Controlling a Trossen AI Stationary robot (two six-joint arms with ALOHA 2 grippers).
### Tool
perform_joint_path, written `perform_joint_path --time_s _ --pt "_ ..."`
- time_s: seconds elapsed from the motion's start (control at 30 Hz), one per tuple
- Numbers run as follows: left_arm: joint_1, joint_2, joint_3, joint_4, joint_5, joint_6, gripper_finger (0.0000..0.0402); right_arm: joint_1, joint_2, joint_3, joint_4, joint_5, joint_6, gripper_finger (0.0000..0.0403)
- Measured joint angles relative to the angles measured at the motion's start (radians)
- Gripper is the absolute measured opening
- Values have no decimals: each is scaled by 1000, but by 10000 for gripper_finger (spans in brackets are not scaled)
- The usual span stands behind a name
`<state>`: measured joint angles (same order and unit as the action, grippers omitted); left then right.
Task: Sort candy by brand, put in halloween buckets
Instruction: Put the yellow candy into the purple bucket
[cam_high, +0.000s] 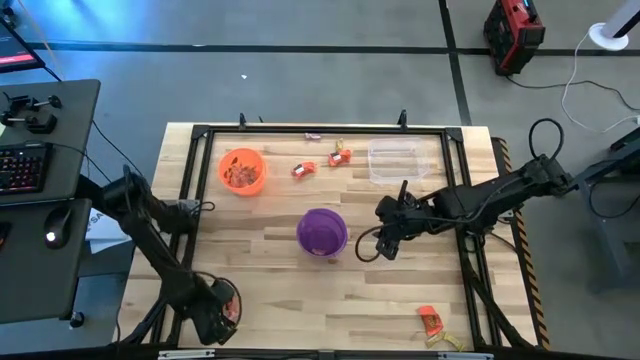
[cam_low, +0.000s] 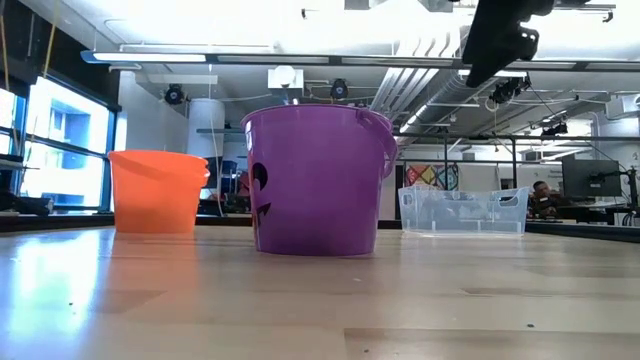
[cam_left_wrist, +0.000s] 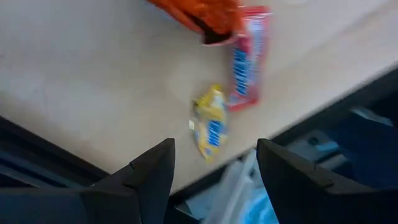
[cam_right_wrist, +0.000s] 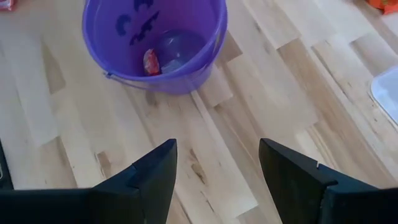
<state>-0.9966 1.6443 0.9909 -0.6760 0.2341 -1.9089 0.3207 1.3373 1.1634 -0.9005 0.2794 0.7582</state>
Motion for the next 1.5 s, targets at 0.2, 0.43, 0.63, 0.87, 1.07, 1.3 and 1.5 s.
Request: perform_joint_path --time_s 0.2,0.43,0.63,0.87,1.07,1.3,1.5 --pt "-2 78 -1 60 26 10 217 -13 0 0 0 -1 0 222" --pt "-2 142 1 83 40 12 217 -13 0 0 1 0 1 222" --pt "0 153 2 64 70 10 160 -13 1 0 1 2 0 222" --pt "-2 74 -2 2 71 62 15 -13 1 0 1 11 1 222" --pt "27 -128 -3 -77 24 126 31 -13 1 0 2 42 0 222" --pt "227 -399 -1 -27 -476 301 6 -13 1 0 30 49 5 222" --pt "564 -384 0 190 -525 794 6 -13 1 0 69 69 30 222"
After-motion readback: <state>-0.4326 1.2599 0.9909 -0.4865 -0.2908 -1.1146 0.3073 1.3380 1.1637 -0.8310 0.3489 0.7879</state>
